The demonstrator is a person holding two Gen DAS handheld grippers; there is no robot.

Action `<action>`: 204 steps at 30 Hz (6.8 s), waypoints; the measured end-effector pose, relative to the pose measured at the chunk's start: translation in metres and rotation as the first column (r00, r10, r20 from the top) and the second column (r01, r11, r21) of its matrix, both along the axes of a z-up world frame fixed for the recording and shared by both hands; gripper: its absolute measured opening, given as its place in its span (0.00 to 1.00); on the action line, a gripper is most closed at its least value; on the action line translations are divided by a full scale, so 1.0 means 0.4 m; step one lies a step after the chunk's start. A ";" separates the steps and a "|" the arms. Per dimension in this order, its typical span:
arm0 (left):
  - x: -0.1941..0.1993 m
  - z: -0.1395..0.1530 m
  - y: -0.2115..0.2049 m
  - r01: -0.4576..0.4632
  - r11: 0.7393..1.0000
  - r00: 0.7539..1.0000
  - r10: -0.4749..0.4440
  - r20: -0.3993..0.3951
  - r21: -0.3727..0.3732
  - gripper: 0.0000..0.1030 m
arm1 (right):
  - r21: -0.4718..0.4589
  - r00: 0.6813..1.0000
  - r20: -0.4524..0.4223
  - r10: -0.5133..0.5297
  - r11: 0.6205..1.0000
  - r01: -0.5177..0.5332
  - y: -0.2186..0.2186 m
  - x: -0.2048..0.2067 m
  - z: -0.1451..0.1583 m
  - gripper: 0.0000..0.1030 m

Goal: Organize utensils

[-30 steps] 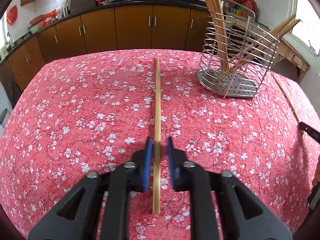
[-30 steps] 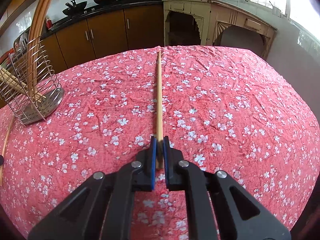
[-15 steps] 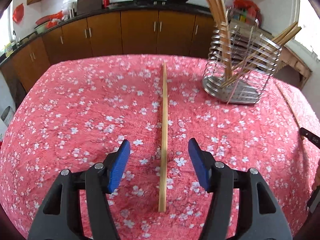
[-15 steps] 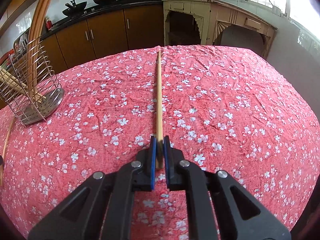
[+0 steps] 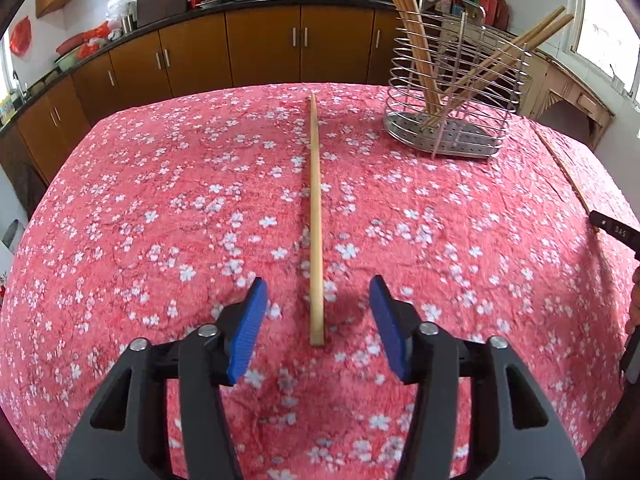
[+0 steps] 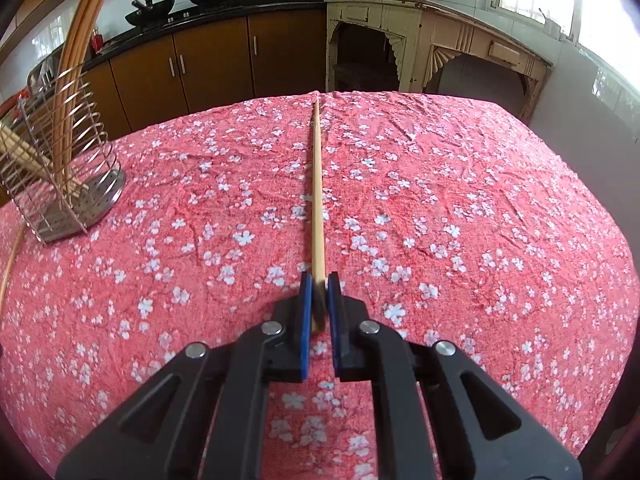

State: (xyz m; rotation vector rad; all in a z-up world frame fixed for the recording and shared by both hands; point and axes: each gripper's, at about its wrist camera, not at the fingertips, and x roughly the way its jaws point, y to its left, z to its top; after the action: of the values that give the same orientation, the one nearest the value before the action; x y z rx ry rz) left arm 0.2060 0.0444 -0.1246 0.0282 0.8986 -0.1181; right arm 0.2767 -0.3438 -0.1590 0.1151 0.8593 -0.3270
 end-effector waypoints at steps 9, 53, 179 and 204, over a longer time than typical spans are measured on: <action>-0.035 0.002 -0.037 0.012 0.999 1.000 -0.012 0.017 0.044 0.15 | 0.016 1.000 0.005 0.006 1.000 -0.006 0.006 -0.031 -0.001 0.08; -0.112 0.364 0.001 -0.051 0.996 0.851 0.085 0.518 -0.079 0.07 | -0.075 0.837 0.533 0.124 0.992 -0.099 0.068 -0.219 0.419 0.07; -0.401 0.337 -0.023 -0.124 0.987 0.776 0.160 0.610 -0.101 0.98 | -0.188 0.722 0.604 0.337 0.941 -0.281 0.359 -0.535 0.363 0.96; -0.441 0.330 -0.057 -0.090 0.994 0.785 0.106 0.610 -0.057 0.98 | -0.171 0.721 0.608 0.332 0.942 -0.289 0.342 -0.569 0.359 0.96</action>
State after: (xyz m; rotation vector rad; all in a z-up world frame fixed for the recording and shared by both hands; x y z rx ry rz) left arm 0.0297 0.0218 0.0072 -0.0048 0.2393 -0.0161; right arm 0.0490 -0.2070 -0.0156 0.0119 0.1797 0.0175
